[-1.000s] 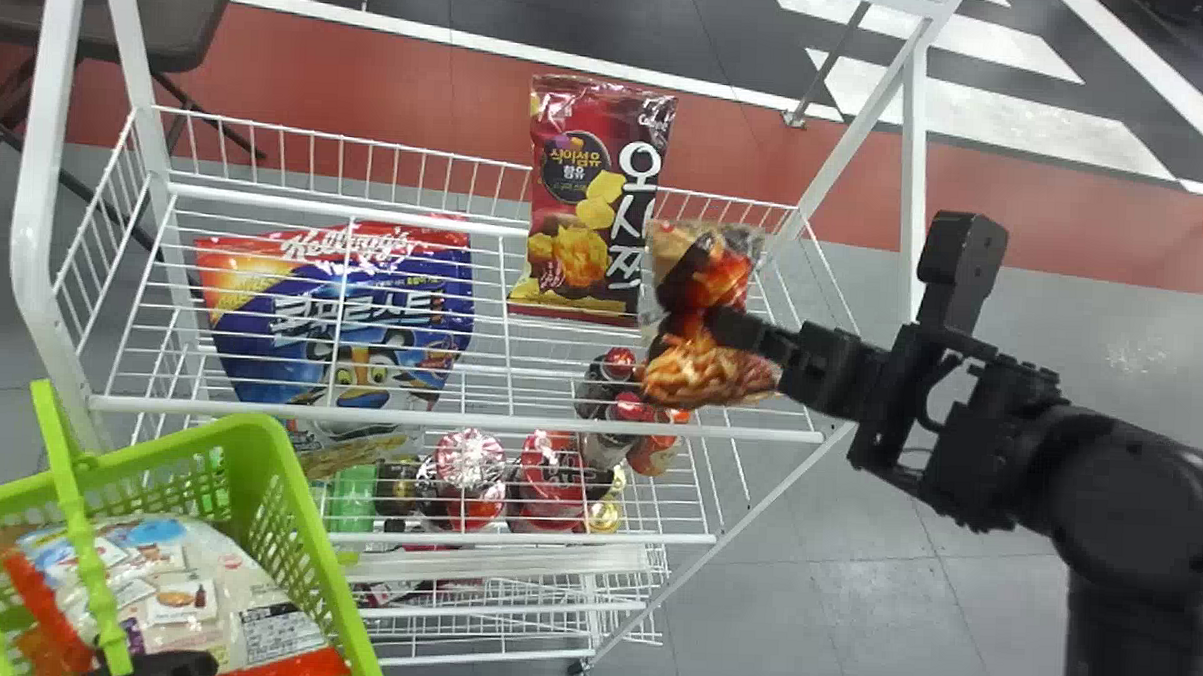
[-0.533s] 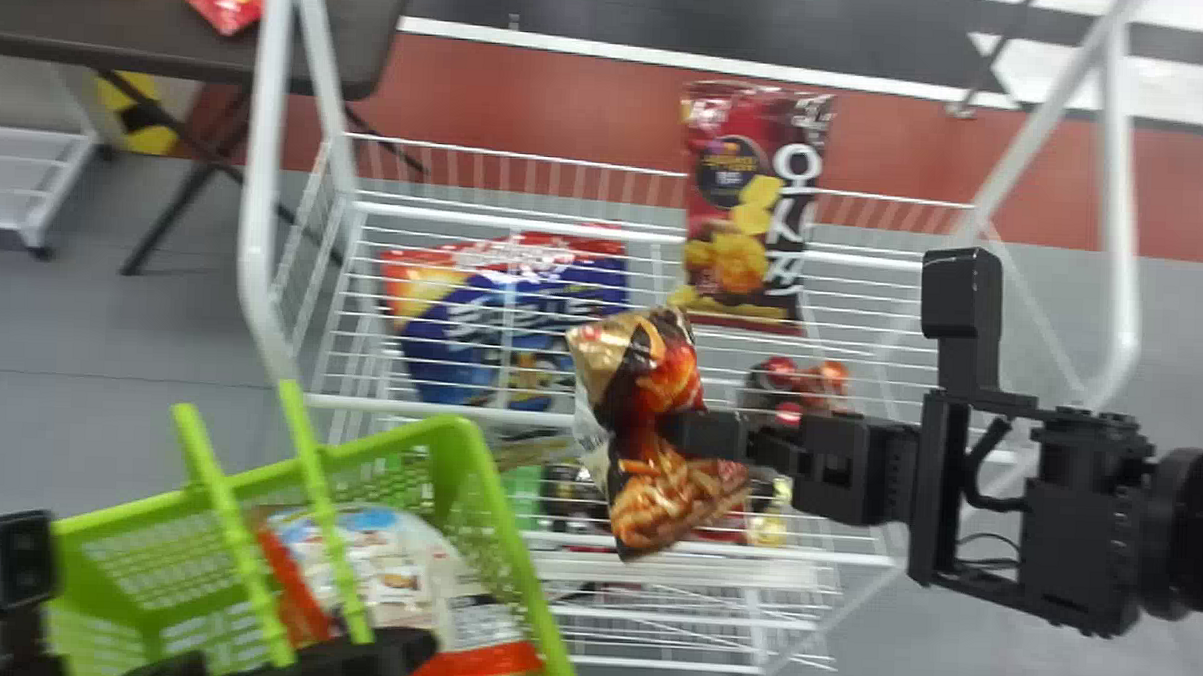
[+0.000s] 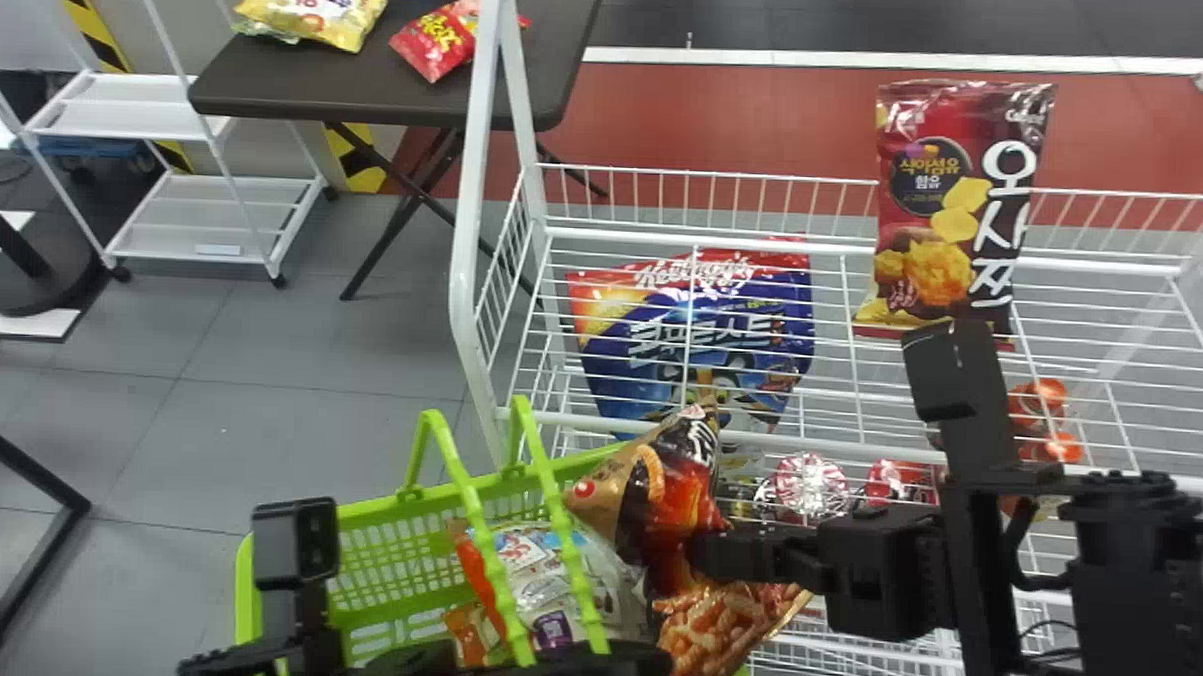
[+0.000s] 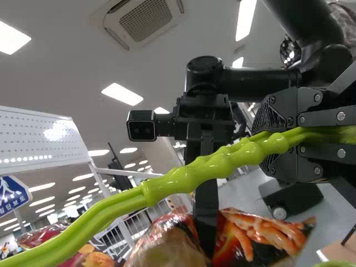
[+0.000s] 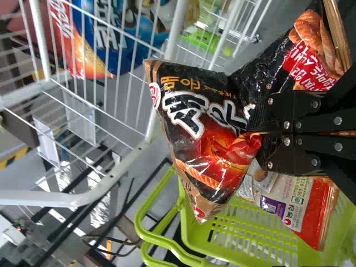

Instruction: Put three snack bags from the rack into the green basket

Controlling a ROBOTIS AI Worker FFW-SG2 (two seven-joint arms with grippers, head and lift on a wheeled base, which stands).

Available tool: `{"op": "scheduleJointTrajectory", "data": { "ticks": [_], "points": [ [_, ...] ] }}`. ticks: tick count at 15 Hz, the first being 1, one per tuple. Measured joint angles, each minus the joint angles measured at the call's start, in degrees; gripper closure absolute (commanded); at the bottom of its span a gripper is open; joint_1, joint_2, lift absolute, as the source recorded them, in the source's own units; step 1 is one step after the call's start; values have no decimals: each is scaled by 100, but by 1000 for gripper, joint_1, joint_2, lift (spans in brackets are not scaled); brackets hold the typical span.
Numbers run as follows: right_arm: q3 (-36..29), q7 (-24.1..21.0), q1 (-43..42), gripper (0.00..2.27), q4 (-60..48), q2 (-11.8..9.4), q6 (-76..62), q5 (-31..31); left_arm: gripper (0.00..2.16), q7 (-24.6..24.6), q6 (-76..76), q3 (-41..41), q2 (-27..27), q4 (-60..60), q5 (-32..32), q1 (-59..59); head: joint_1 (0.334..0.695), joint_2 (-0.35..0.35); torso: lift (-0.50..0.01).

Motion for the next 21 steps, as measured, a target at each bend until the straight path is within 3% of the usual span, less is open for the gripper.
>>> {"op": "scheduleJointTrajectory", "data": {
  "ticks": [7, 11, 12, 13, 14, 15, 21],
  "points": [
    [532, -80, -305, 2253, 395, 378, -46, -66, 2145, 11, 0, -102, 0, -41, -43, -5, 695, 232, 0],
    [657, -107, -315, 2250, 845, 351, -55, -55, 2145, -34, 0, -6, 0, -115, 34, 41, 695, 258, 0],
    [697, 55, -311, 2135, 1011, 339, -165, -70, 2145, -36, 0, 11, 0, -129, 55, 44, 695, 263, 0],
    [760, 392, -311, 1794, 1245, 329, -393, -76, 2145, -31, 0, 15, 0, -143, 67, 44, 695, 297, 0],
    [801, 624, -314, 1025, 1421, 321, -573, -78, 2145, -18, 0, 13, 0, -150, 70, 42, 695, 308, 0],
    [813, 691, -302, 12, 1490, 307, -706, -77, 2148, -16, 0, 16, 0, -151, 71, 40, 695, 313, 0],
    [312, 673, -105, 39, 1296, 157, -960, -336, 2145, -47, 0, 205, -2, -139, 116, 57, 695, 271, 0]
  ]
}}
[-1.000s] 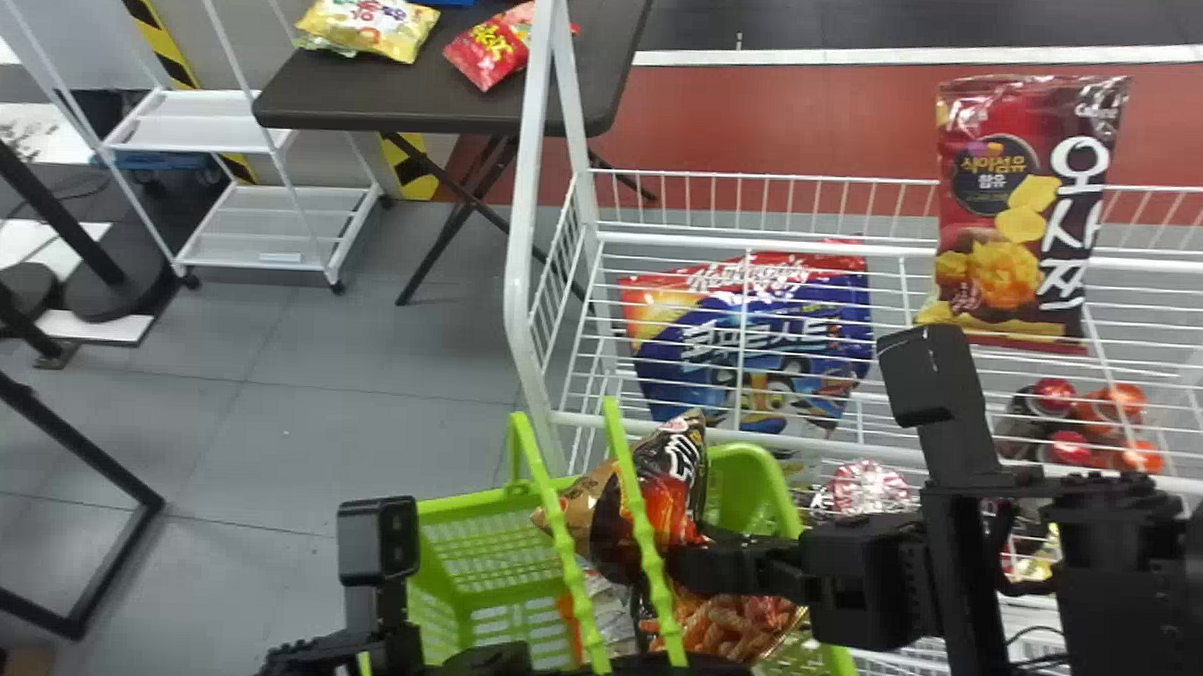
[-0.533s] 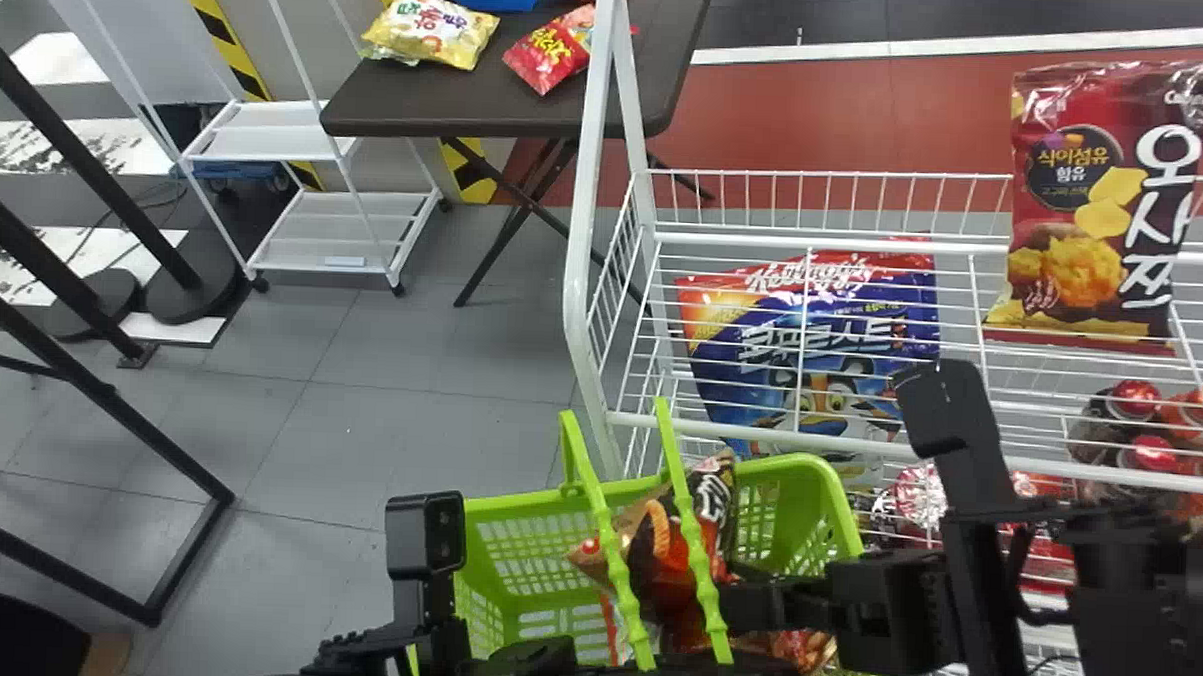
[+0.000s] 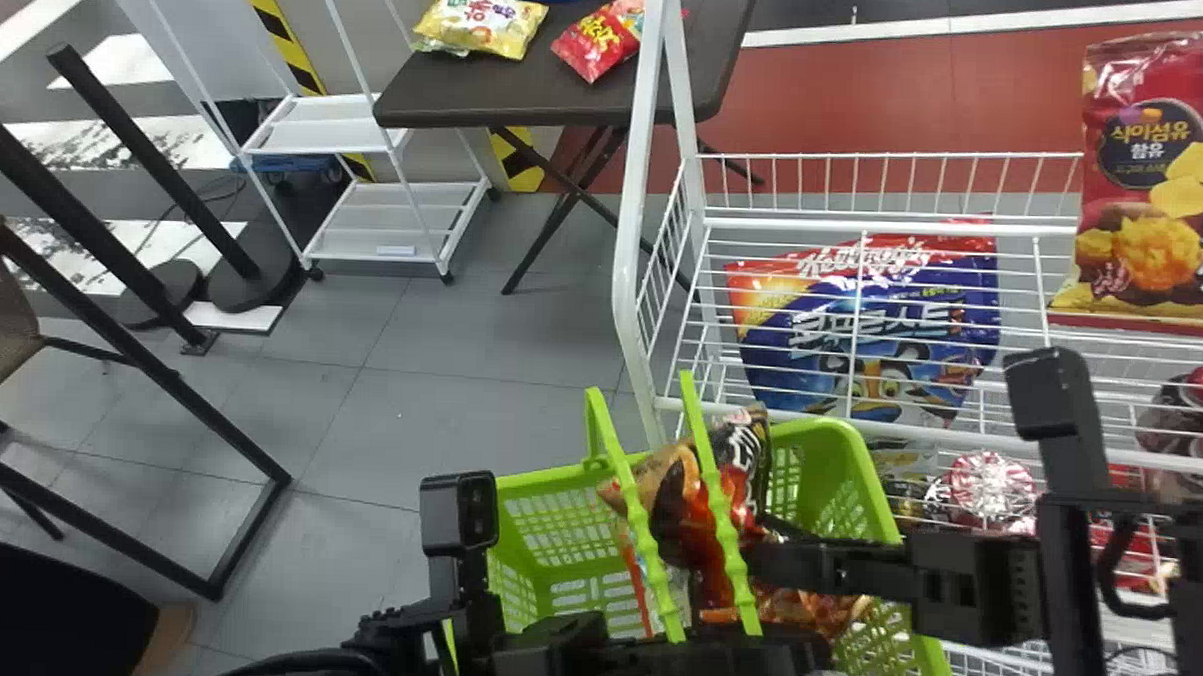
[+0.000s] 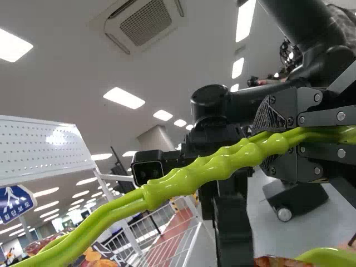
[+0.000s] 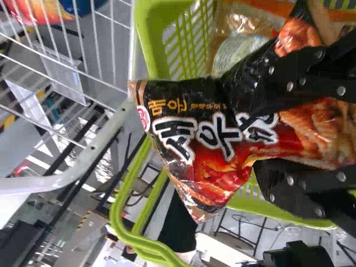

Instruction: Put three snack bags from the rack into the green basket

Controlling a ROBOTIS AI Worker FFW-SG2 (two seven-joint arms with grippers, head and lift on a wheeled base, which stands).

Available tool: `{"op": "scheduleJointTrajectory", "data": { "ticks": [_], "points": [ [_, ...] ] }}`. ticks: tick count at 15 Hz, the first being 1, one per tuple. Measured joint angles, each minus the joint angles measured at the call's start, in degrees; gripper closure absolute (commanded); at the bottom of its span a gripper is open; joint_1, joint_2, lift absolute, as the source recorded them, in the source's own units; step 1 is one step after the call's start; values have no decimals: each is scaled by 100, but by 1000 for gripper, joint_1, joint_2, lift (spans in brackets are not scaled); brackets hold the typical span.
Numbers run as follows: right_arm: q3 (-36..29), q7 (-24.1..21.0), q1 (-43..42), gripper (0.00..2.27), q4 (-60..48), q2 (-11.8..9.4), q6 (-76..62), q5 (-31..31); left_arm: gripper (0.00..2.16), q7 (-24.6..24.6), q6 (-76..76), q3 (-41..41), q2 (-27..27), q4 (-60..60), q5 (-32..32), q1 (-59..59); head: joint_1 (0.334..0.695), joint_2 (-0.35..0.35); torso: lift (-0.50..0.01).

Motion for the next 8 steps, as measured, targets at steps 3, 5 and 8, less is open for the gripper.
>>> {"op": "scheduleJointTrajectory", "data": {
  "ticks": [3, 5, 8],
  "points": [
    [-610, 0, -6, 36, 140, 0, -2, -639, 2148, -10, 0, 23, 1, -1, 7, 14, 695, 210, 0],
    [-980, 69, -91, 36, 601, 10, 48, -1350, 2148, 2, 0, 21, 1, -12, 8, 17, 695, 191, 0],
    [-1333, 218, -130, 36, 986, 19, 172, -1824, 2148, 13, 0, 21, 2, -21, 8, 17, 695, 162, 0]
  ]
}}
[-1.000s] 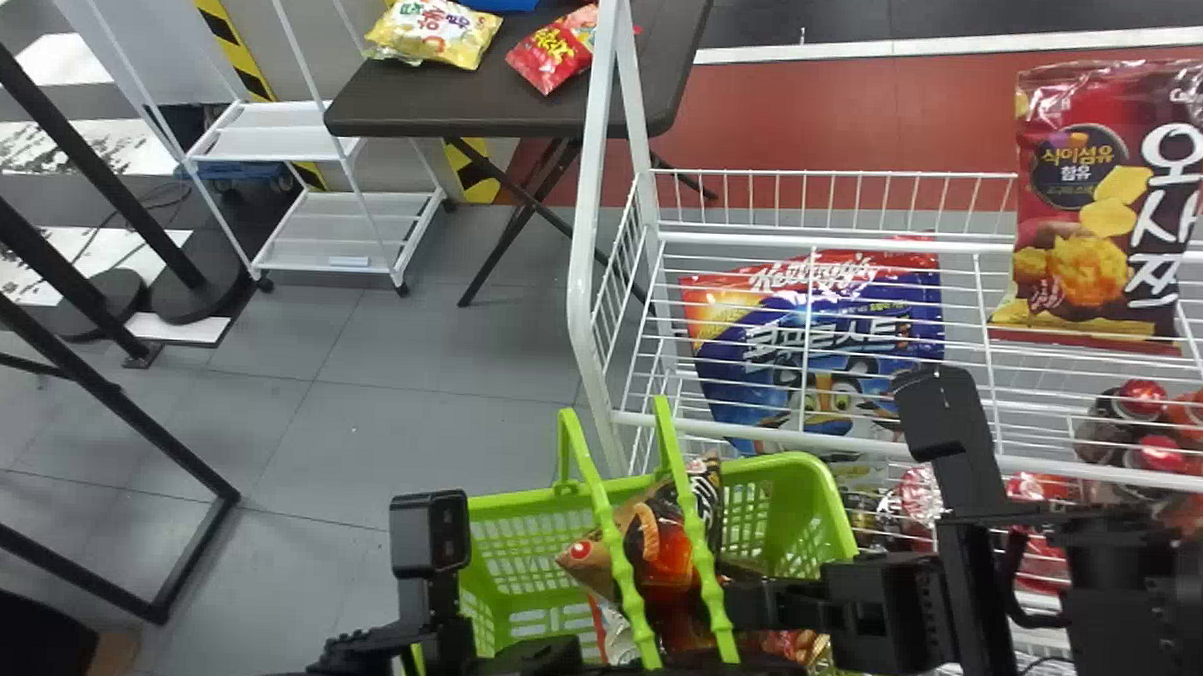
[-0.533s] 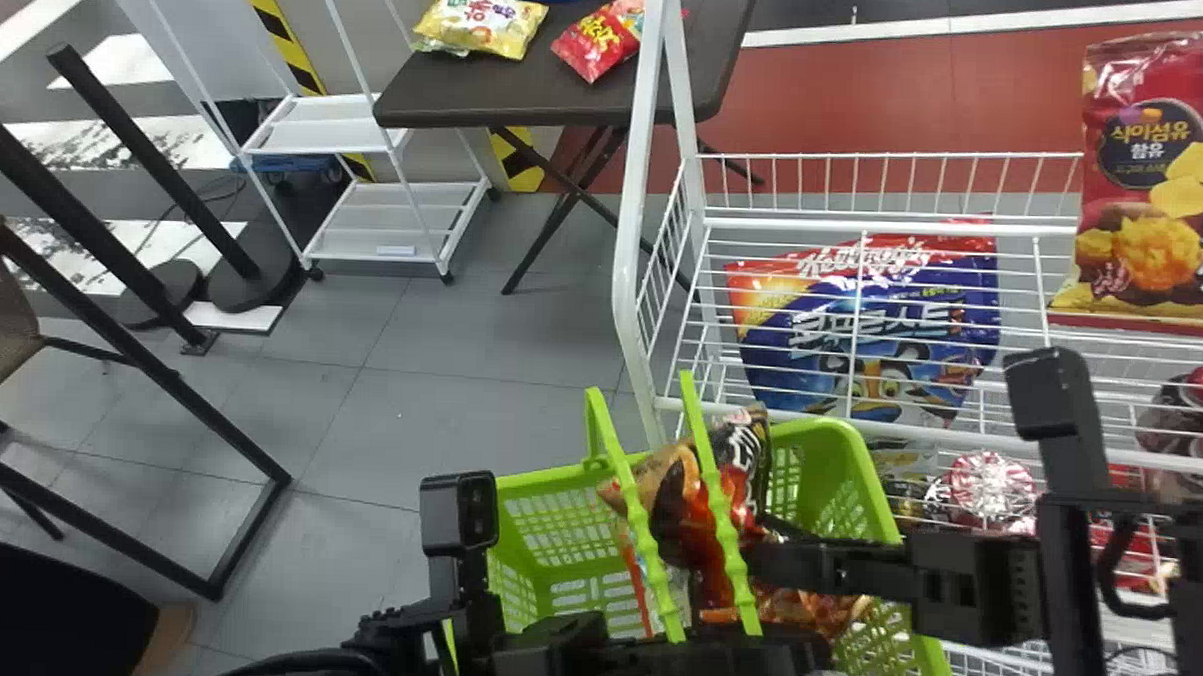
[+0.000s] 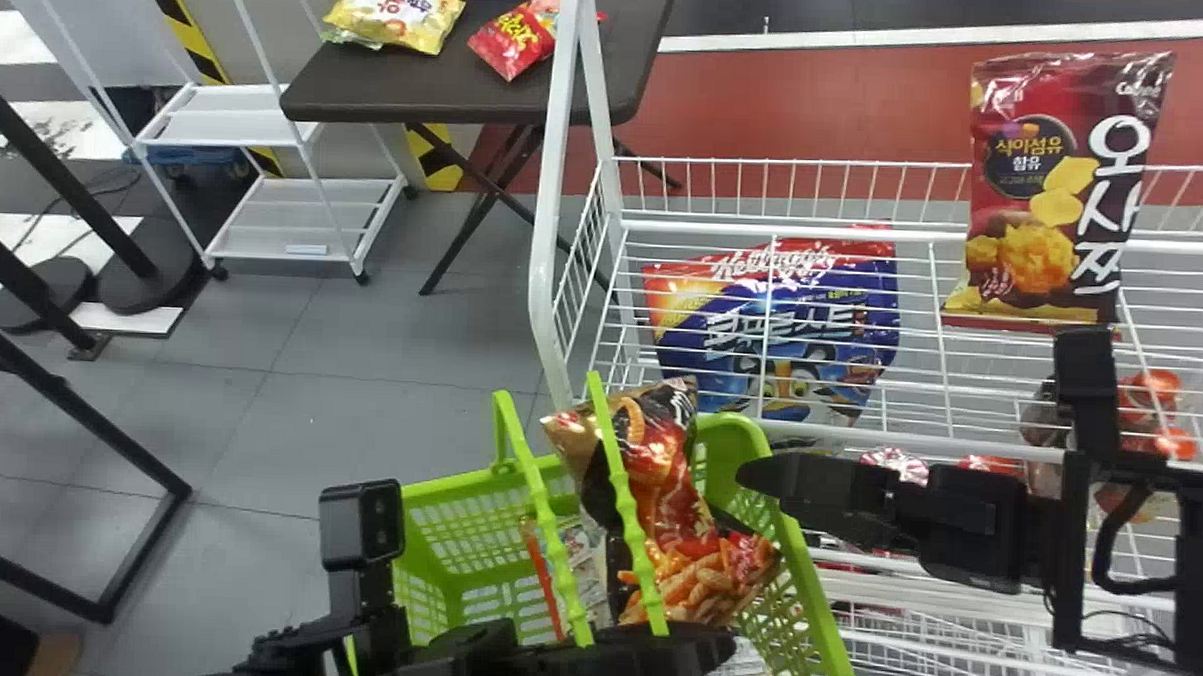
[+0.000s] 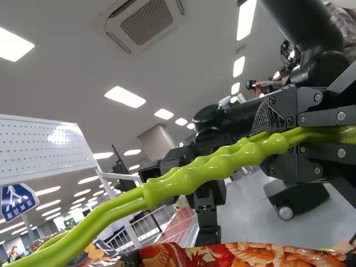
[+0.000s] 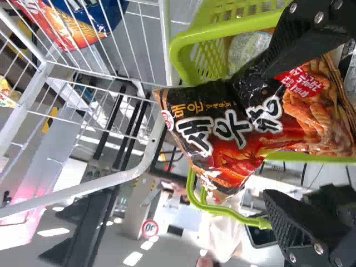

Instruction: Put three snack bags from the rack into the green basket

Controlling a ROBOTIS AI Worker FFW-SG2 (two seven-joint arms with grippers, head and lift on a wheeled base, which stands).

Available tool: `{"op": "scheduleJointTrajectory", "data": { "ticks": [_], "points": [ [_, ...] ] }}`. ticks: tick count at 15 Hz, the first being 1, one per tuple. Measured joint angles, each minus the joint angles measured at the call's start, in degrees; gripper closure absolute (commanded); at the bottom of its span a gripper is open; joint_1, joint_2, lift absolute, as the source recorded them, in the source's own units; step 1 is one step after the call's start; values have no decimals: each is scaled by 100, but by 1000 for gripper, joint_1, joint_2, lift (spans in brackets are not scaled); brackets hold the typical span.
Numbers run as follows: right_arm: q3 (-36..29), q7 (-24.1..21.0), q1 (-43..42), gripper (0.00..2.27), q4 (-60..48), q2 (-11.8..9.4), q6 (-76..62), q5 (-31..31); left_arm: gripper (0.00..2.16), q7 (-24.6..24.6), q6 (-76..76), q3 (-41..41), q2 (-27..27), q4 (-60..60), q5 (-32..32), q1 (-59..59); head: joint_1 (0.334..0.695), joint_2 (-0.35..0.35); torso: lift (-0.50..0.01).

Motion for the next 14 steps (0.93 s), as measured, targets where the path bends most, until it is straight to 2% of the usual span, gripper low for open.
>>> {"op": "scheduleJointTrajectory", "data": {
  "ticks": [1, 3, 6, 8, 11, 14],
  "points": [
    [-112, 46, 6, 36, -11, -1, -5, -2, 2148, -8, 0, 12, 0, 1, 0, 0, 695, 149, 0],
    [-273, 146, 31, 36, -335, -28, -200, 523, 2148, -28, 0, 49, 0, 15, 0, 0, 695, 119, 0],
    [-112, 88, 342, 36, -1140, -157, -1526, 2309, 2148, -50, 0, 87, -2, 23, 7, 10, 695, 9, 0],
    [37, 69, 640, 46, -1272, -187, -2506, 3124, 2148, -66, -6, 116, -4, 23, 25, 25, 695, -38, 0],
    [195, 64, 1222, 56, -1006, -191, -4263, 3840, 2148, -201, -138, 198, -17, 41, 176, 75, 695, -95, 0],
    [265, 41, 1757, 63, -536, -183, -5953, 4260, 2148, -320, -447, 301, -26, 205, 373, 116, 695, -134, 0]
  ]
}}
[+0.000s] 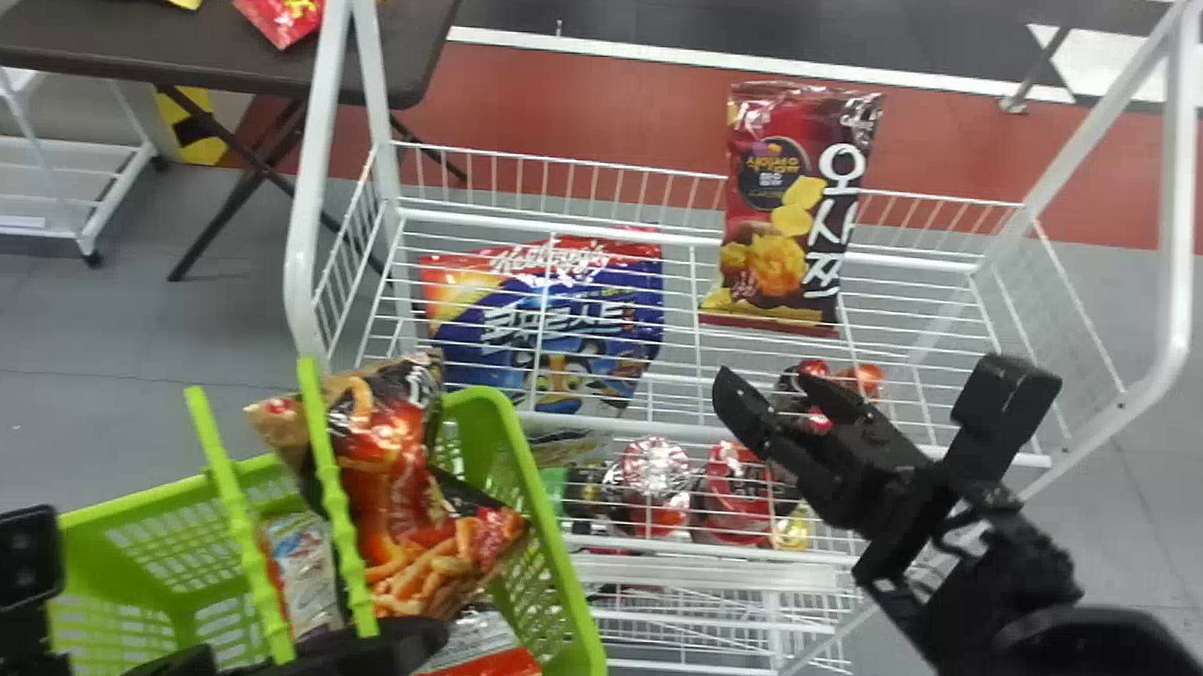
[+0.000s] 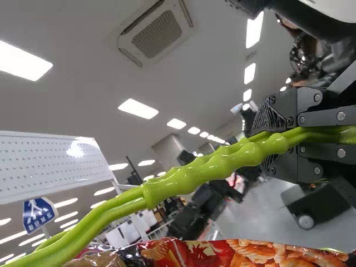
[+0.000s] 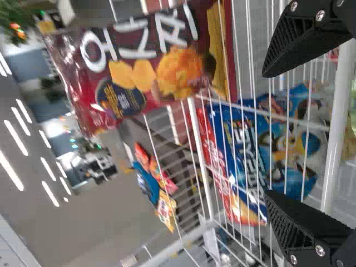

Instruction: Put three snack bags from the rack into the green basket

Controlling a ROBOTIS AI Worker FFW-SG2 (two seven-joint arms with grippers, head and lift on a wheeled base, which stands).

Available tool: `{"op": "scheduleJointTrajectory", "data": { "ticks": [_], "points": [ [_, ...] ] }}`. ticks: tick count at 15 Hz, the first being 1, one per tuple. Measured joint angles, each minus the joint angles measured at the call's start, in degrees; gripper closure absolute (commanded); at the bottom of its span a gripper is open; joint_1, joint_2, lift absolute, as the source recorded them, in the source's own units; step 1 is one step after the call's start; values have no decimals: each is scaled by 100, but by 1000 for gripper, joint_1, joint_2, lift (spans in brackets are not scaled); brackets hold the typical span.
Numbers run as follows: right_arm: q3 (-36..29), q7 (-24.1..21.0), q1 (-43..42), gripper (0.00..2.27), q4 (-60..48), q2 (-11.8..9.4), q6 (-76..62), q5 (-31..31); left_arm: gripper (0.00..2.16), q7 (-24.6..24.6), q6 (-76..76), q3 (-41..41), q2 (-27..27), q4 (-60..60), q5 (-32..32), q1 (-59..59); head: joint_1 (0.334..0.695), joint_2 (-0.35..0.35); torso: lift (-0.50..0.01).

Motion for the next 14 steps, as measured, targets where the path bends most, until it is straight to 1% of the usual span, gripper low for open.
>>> {"op": "scheduleJointTrajectory", "data": {
  "ticks": [2, 6, 10, 14],
  "points": [
    [10, -33, 265, 66, 196, 11, -823, 163, 2148, -14, -125, 32, 0, 92, 87, 5, 695, -167, 0],
    [58, -158, 694, 66, 297, 51, -1747, 470, 2148, -8, -134, 46, 0, 132, 106, 9, 695, -191, 0],
    [231, -468, 918, 66, 325, 71, -2358, 913, 2148, -38, -133, 58, 0, 115, 117, 52, 695, -198, 0],
    [301, -482, 1020, 66, 384, 89, -2544, 1020, 2145, -40, -133, 81, 0, 97, 150, 88, 695, -191, 0]
  ]
}}
